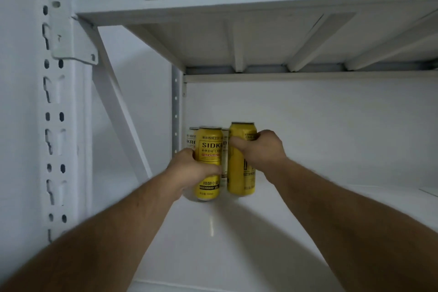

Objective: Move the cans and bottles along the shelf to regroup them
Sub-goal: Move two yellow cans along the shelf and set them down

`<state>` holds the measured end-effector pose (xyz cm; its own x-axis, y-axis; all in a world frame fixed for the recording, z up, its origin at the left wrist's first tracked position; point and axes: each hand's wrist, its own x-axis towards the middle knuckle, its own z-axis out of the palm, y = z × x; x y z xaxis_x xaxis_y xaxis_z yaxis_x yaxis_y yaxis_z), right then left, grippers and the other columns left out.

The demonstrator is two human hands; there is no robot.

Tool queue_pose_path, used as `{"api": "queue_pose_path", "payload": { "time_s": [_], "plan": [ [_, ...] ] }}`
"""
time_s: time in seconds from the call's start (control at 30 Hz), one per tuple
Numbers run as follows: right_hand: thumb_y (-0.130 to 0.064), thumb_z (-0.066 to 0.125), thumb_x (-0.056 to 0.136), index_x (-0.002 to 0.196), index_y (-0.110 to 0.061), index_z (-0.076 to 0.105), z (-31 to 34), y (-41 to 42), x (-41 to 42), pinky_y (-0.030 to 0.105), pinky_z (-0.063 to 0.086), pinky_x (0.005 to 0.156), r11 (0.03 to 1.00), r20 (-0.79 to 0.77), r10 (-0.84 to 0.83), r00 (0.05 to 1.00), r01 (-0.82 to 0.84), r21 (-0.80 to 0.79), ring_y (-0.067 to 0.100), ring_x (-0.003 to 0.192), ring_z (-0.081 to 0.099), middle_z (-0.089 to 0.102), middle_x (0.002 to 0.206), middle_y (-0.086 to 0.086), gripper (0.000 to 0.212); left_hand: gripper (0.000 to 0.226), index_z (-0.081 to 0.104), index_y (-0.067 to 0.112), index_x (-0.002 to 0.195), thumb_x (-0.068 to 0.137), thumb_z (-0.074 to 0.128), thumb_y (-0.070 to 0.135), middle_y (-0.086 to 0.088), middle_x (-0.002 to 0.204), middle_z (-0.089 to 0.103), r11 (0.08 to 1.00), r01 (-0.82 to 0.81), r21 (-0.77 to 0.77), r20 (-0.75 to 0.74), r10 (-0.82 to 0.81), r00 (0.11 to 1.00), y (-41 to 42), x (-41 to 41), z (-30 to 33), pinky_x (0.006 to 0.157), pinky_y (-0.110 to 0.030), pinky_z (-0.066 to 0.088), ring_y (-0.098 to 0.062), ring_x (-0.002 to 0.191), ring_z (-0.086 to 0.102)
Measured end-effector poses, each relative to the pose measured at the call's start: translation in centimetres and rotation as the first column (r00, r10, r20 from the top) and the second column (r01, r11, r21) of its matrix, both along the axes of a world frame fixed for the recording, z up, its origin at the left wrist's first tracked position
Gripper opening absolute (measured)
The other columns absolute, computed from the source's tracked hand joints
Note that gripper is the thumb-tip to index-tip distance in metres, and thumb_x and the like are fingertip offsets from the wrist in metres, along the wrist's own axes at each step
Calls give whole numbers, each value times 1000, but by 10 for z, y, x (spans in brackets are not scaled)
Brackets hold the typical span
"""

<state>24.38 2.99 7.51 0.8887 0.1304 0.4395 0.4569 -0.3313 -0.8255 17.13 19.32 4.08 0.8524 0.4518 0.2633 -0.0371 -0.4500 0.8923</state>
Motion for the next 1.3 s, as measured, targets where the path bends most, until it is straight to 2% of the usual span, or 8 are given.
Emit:
{"api": "queue_pose_path", "payload": {
  "time_s": [0.13,0.3,0.5,0.63,0.8,1.0,1.17,1.3],
  "plan": [
    [-50,78,73,96,-13,66,13,-37,-9,34,56,70,998,37,-30,999,28,51,20,81,67,69,89,4,45,42,70,27,105,71,94,25,3,103,78,997,79,5,10,-79,997,-27,-5,5,92,-41,60,-18,96,74],
    [-50,80,73,101,-15,65,21,-96,-24,30,51,63,991,43,-75,996,70,110,19,81,67,68,92,3,47,34,66,28,97,76,91,19,6,97,74,984,176,-1,38,-176,984,-78,-14,7,71,-26,53,-8,88,69],
    [-47,79,77,100,-15,65,23,-184,-51,29,50,60,986,55,-125,991,118,117,17,77,66,68,89,3,42,39,69,25,101,71,94,22,1,103,77,974,226,11,30,-226,974,-159,-18,7,97,-45,59,-20,97,74],
    [-46,79,77,99,-16,66,25,-247,-69,39,59,75,981,54,-169,984,163,107,20,82,69,70,92,4,40,35,68,26,97,72,93,24,1,103,76,965,261,1,37,-261,965,-219,-25,7,99,-45,58,-21,98,73],
    [-49,79,76,99,-15,66,26,-326,-90,36,58,72,966,62,-245,968,238,97,20,80,68,69,91,4,43,37,66,26,100,73,92,25,0,105,75,949,315,-5,35,-315,949,-293,-34,7,99,-46,58,-21,99,72],
    [-53,80,72,98,-18,65,20,-403,-99,45,59,79,946,38,-315,948,310,94,22,82,70,71,92,5,46,36,66,27,96,72,92,26,0,104,75,927,375,-4,29,-375,927,-372,-36,4,101,-47,57,-22,100,73],
    [-48,80,77,98,-15,65,19,-454,-90,41,59,77,923,46,-377,925,370,107,21,82,69,70,92,6,42,42,68,24,104,70,93,28,0,106,75,912,410,15,24,-410,912,-424,-17,7,102,-48,56,-23,101,73],
    [-49,79,78,101,-14,64,21,-482,-71,39,59,76,909,56,-410,910,404,102,22,82,70,70,92,6,44,42,67,26,100,68,94,29,0,104,76,902,431,19,36,-431,902,-452,9,9,101,-48,57,-24,100,73]
  ]
}}
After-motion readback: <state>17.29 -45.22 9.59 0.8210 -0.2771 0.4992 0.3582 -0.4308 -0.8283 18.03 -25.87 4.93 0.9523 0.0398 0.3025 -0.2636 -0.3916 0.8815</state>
